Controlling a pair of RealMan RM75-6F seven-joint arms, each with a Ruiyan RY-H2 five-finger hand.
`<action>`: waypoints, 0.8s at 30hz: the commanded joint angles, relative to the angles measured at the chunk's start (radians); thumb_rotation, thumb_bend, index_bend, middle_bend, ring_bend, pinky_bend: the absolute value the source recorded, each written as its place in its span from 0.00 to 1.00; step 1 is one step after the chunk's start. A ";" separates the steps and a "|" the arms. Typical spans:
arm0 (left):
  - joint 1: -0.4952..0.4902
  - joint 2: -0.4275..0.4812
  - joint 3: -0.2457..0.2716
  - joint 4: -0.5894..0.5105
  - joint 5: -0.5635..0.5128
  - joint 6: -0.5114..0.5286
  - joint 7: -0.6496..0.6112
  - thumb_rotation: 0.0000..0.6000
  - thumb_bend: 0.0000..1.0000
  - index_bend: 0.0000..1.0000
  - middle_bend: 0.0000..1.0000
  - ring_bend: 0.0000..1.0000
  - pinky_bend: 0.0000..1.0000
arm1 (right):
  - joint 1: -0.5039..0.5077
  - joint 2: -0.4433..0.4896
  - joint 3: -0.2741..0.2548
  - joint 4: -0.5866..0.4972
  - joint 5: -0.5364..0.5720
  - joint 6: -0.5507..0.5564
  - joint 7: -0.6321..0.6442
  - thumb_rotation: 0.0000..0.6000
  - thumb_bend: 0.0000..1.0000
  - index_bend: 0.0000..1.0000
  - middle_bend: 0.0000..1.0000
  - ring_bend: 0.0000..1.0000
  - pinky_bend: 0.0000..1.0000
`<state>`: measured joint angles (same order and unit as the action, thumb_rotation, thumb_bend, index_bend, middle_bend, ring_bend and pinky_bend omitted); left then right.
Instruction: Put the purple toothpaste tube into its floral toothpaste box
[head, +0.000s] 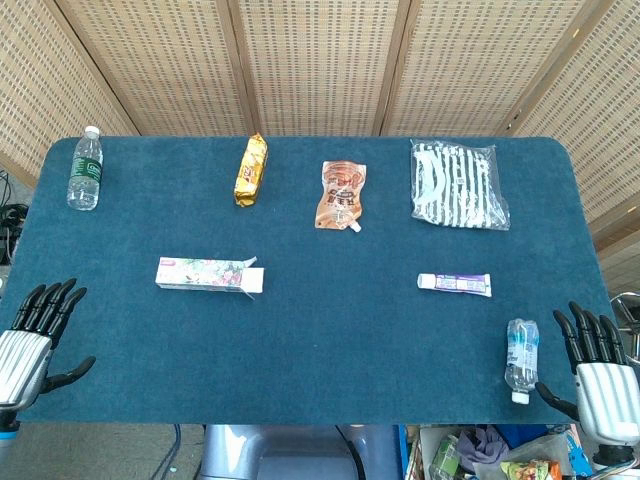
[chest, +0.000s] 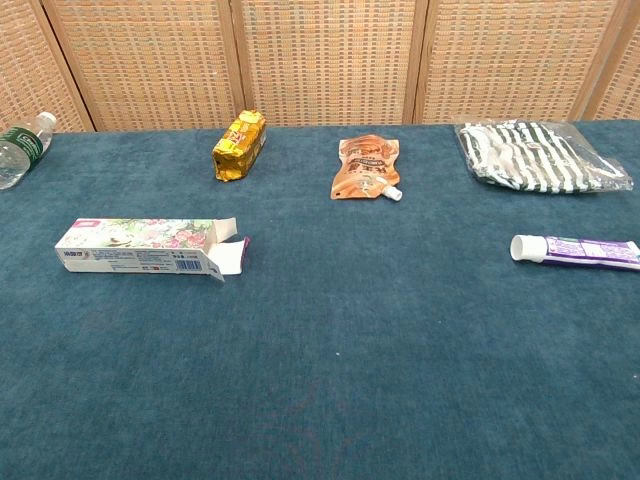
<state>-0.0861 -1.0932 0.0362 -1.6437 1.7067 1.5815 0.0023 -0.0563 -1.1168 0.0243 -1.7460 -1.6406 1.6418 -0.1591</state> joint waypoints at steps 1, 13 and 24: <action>0.002 -0.001 0.000 0.000 0.005 0.005 0.003 1.00 0.22 0.00 0.00 0.00 0.00 | 0.004 -0.001 0.001 0.004 0.004 -0.007 -0.004 1.00 0.00 0.00 0.00 0.00 0.00; -0.007 -0.005 -0.021 0.004 -0.022 -0.006 0.000 1.00 0.22 0.00 0.00 0.00 0.00 | 0.137 0.010 0.069 0.018 0.066 -0.187 0.052 1.00 0.00 0.04 0.00 0.00 0.00; -0.020 -0.020 -0.044 -0.004 -0.071 -0.037 0.040 1.00 0.22 0.00 0.00 0.00 0.00 | 0.414 -0.154 0.173 0.307 0.258 -0.580 0.148 1.00 0.00 0.16 0.15 0.04 0.04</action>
<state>-0.1046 -1.1102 -0.0050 -1.6491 1.6400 1.5463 0.0365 0.2797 -1.1993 0.1633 -1.5386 -1.4552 1.1532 -0.0450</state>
